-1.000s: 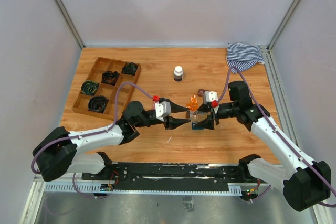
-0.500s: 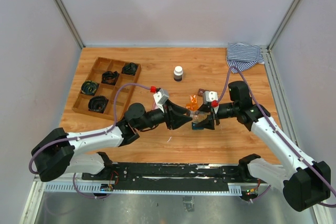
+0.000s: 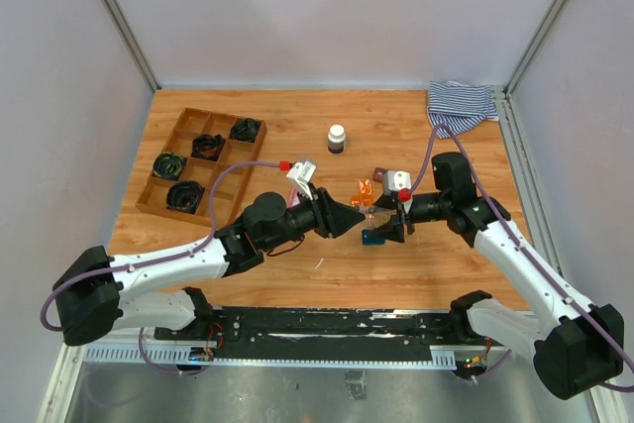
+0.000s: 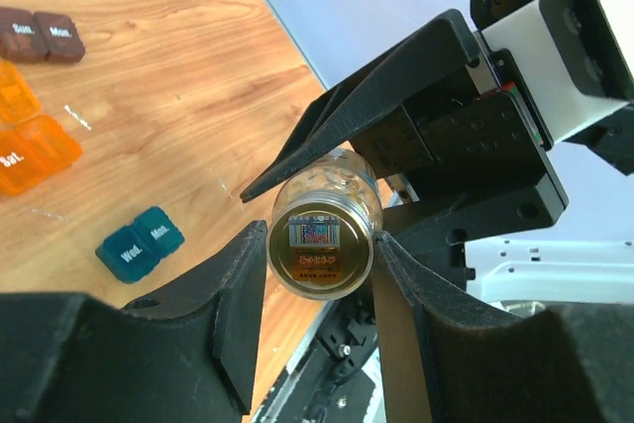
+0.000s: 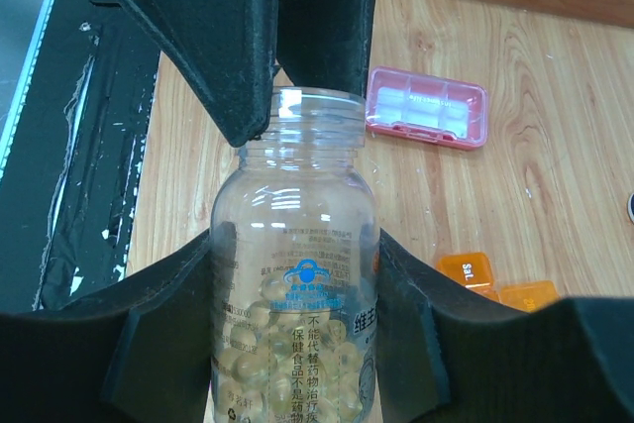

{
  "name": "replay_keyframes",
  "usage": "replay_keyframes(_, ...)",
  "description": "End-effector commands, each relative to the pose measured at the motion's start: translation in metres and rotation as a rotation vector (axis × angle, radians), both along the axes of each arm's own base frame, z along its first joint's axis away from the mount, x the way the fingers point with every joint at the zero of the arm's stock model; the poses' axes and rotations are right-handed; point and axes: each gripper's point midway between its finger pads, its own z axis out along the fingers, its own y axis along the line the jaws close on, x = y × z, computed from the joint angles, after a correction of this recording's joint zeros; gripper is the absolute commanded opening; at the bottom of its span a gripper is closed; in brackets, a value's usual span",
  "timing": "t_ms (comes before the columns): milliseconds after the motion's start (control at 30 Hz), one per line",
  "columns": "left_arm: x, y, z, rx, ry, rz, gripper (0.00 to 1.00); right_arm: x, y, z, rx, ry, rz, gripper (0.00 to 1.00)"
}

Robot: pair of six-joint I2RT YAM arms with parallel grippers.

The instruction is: Sort the pills into containers

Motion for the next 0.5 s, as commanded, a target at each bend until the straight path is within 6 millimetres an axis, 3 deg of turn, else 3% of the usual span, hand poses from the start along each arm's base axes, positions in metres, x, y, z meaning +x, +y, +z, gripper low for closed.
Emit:
replay_keyframes(0,0.020,0.005,0.022,-0.067,0.081,0.126,0.11,-0.010,0.003,0.009,0.034,-0.001,0.047,0.01)
replay_keyframes(167,0.021,0.011,0.030,-0.100,0.122,0.159,0.26,-0.010,0.003,0.010,0.035,-0.003,0.048,0.01)
replay_keyframes(467,0.022,0.017,0.034,-0.135,0.182,0.197,0.27,-0.011,0.003,0.010,0.036,-0.003,0.049,0.01)
